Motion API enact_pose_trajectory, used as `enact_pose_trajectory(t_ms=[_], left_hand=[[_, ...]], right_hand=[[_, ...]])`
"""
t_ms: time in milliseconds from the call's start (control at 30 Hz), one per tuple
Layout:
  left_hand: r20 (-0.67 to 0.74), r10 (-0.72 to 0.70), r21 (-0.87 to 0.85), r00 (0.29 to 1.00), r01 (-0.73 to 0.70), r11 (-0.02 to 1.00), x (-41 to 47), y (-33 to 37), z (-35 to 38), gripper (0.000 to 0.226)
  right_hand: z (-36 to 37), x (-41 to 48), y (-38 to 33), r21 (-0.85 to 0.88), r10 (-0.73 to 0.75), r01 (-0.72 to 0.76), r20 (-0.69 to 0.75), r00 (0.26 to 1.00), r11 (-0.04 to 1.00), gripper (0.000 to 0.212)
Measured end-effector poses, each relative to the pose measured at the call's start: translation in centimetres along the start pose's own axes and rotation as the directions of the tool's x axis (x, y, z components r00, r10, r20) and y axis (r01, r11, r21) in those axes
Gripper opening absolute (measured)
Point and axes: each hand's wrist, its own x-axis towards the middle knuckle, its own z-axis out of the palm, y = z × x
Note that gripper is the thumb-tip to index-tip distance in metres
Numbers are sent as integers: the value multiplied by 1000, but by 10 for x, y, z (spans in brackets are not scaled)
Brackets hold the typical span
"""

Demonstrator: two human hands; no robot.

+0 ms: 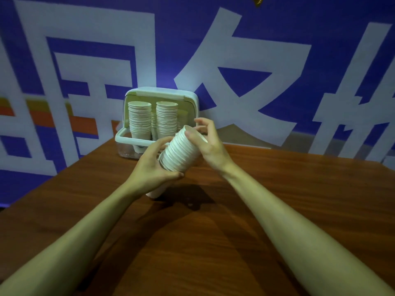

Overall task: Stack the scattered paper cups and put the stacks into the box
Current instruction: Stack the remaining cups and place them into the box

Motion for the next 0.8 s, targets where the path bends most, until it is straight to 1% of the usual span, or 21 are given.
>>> enact_pose_trajectory(t_ms=[67, 167, 200, 267, 300, 367, 433, 533, 600, 700, 800], left_hand=[[-34, -30, -66, 999, 28, 997, -1, -1, -7, 84], [-105, -75, -184, 992, 55, 981, 2, -4, -12, 78], [-116, -85, -200, 990, 61, 978, 5, -6, -12, 79], [-88, -95, -199, 992, 76, 977, 11, -11, -12, 79], [-68, -106, -206, 992, 90, 974, 14, -14, -10, 76], [-32, -121, -228, 992, 111, 967, 19, -19, -9, 67], [19, -121, -197, 992, 122, 973, 23, -24, -12, 65], [71, -108, -138, 992, 117, 984, 29, -26, -18, 70], [40, -96, -123, 995, 100, 987, 32, -26, -17, 69], [-22, -75, -96, 997, 72, 993, 36, -26, -13, 72], [-5, -36, -88, 999, 35, 995, 45, -28, -20, 76]], right_hand=[[7, 6, -7, 61, 48, -50, 26, 998, 997, 59], [18, 10, 4, 113, 125, -142, 145, 982, 983, 69], [21, 11, 10, 92, 138, -154, 165, 977, 984, 73], [24, 14, 22, 24, 144, -152, 190, 971, 988, 75], [25, 16, 28, 19, 140, -147, 190, 972, 989, 71], [21, 20, 33, 39, 146, -156, 188, 971, 987, 55], [16, 25, 38, 50, 157, -171, 213, 964, 984, 48], [11, 35, 40, 22, 157, -165, 210, 965, 986, 53], [10, 42, 39, 25, 170, -178, 194, 966, 984, 63], [13, 48, 39, 31, 169, -178, 199, 965, 983, 70], [12, 58, 31, -10, 119, -119, 170, 978, 993, 75]])
